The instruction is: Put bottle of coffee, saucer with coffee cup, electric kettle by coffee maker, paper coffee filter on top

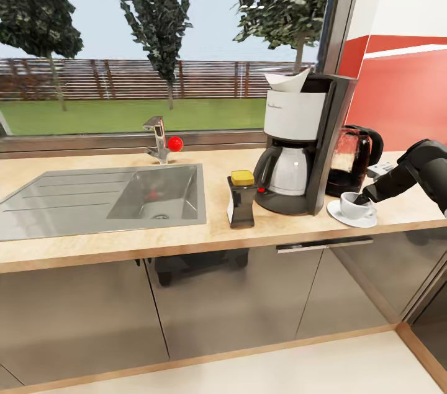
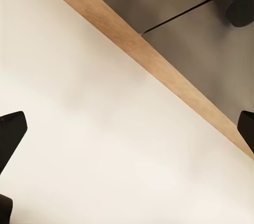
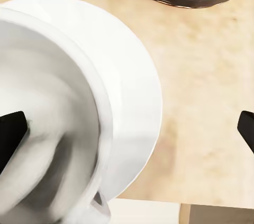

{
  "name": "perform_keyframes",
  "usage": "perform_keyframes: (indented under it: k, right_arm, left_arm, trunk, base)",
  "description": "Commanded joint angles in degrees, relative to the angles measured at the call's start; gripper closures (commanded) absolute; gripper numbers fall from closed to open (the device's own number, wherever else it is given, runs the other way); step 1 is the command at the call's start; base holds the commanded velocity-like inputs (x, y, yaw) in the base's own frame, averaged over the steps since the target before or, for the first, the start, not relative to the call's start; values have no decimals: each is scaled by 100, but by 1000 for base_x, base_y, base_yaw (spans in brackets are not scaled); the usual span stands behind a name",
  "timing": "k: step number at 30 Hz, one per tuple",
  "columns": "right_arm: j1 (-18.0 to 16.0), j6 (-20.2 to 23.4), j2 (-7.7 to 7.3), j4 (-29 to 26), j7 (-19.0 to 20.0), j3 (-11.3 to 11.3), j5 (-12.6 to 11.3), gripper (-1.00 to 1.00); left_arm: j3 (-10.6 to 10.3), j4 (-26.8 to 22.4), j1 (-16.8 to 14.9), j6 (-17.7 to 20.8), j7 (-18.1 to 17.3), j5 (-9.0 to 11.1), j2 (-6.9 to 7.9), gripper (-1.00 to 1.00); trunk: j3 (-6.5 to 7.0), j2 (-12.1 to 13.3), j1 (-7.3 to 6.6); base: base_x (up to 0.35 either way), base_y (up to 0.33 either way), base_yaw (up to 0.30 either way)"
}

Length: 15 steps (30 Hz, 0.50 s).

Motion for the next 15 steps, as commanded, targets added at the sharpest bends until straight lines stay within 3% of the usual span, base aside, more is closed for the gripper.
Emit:
perform_keyframes:
  k: [1,15]
  right_arm:
    - [-6,20,-4,-9,58,18,55,-100]
    - [-6,25,-10,-25,72,1,56,-100]
  left_arm:
    - [-19,-6,2,-21,-5,18,3,-100]
    - [-26,-6,2,-21,-5,18,3,-100]
  trunk:
    - [13,38,-22]
    - [264,599,-330]
  base:
    - [0,0,0]
    - [0,0,0]
